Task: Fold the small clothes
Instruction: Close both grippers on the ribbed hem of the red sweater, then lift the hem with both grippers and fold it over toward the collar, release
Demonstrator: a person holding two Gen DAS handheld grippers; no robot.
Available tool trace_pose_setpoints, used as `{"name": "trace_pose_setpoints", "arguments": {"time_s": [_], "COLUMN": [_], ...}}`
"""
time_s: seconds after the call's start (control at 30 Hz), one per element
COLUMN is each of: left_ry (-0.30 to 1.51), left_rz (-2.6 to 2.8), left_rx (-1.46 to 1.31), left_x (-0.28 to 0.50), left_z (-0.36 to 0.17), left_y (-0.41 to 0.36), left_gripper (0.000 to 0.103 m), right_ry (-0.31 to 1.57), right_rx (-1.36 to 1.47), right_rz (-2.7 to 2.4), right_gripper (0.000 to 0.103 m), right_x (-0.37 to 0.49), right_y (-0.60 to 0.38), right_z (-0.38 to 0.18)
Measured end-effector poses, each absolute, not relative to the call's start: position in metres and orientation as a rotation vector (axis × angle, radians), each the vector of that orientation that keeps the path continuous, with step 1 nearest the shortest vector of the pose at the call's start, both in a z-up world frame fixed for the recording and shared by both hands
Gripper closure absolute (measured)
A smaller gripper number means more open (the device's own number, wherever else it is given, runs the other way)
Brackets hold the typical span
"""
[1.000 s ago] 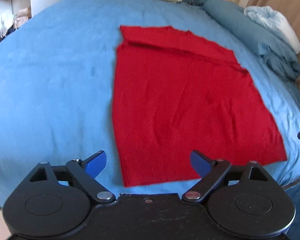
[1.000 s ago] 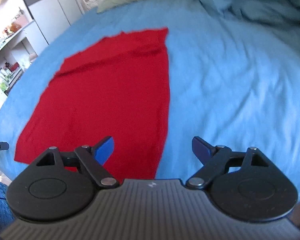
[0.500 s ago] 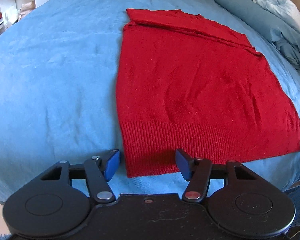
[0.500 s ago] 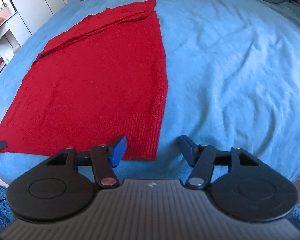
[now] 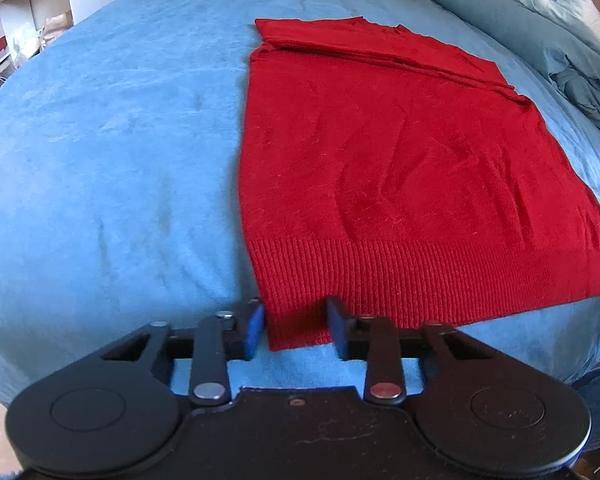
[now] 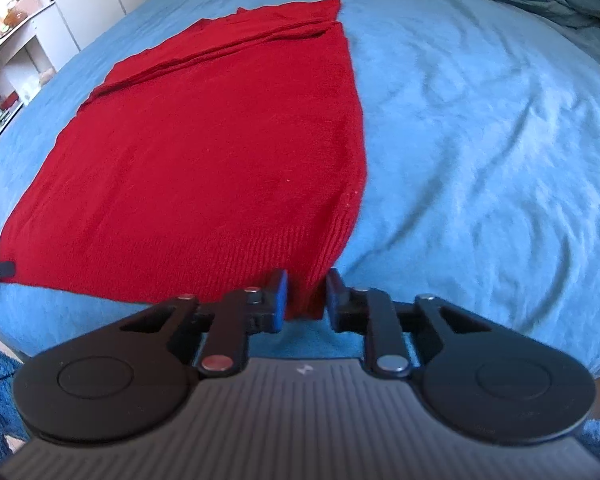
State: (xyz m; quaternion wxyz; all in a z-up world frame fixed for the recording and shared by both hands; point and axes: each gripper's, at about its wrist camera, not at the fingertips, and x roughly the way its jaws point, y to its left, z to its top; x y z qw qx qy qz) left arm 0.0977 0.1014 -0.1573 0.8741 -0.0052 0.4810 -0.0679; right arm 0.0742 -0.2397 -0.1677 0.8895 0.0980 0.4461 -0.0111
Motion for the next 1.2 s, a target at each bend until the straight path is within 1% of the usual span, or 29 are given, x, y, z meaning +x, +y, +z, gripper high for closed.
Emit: {"name": "trace_pose_setpoints", "arguments": {"time_s": [0.03, 0.07, 0.47, 0.67, 0.83, 1.0, 1.1, 1.2], "left_ry": [1.008, 1.012, 0.977, 0.937, 0.887, 0.798, 0.729, 0.671], "left_rz": [-0.142, -0.147, -0.155, -0.169, -0.180, -0.177, -0.167, -0.157], "left_rx": [-0.009, -0.012, 0.023, -0.040, -0.085, -0.163, -0.195, -0.230], "left_x": [0.098, 0.098, 0.089, 0.084, 0.096, 0.135, 0.182, 0.250], "left_z": [-0.157, -0.157, -0.139, -0.112, -0.079, -0.042, -0.019, 0.002], "left_y": [0.101, 0.101, 0.093, 0.099, 0.103, 0.113, 0.116, 0.111], "left_gripper": [0.088, 0.096, 0.097, 0.098, 0.098, 0.098, 0.098, 0.098], "right_ry": [0.925, 0.923, 0.877, 0.827, 0.768, 0.691, 0.633, 0.577], "right_rx": [0.196, 0.190, 0.224, 0.278, 0.320, 0.382, 0.437, 0.457], "right_rz": [-0.024, -0.024, -0.022, 0.004, 0.022, 0.037, 0.040, 0.042], "right_gripper": [0.076, 0.079, 0.081, 0.082, 0.082, 0.082, 0.082, 0.083], "right_x": [0.074, 0.074, 0.069, 0.068, 0.077, 0.103, 0.139, 0.193], "right_y": [-0.239, -0.238, -0.239, -0.245, -0.257, -0.276, -0.291, -0.304], "right_z": [-0.167, -0.167, -0.145, -0.122, -0.092, -0.057, -0.035, -0.012]}}
